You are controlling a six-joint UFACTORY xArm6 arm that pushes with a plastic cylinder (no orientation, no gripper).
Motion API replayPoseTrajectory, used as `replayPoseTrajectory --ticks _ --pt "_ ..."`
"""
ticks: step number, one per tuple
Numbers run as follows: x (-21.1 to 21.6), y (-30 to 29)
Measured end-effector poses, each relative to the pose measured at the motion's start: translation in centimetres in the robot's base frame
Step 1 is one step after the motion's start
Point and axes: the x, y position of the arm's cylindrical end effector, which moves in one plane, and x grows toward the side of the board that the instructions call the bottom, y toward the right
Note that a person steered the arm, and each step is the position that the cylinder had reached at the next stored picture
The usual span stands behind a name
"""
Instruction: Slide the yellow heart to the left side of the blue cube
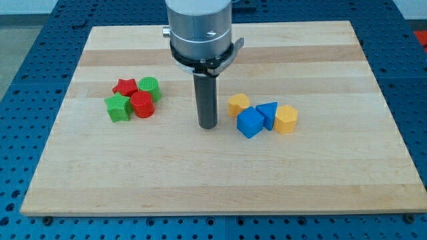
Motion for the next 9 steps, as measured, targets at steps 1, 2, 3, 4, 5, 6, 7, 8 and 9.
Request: replayPoseTrajectory --ticks 1,2,3,4,5,6,7,8,9 --pt "0.0 0.1" --pt "-0.2 0.2" --pt "-1.0 0.4" --pt "-2.6 0.7" --pt "-4.3 -0.7" --pt "-7.2 0.1" --pt "-9.2 3.5" --pt "-9.2 6.7" --pt "-8.6 7.9"
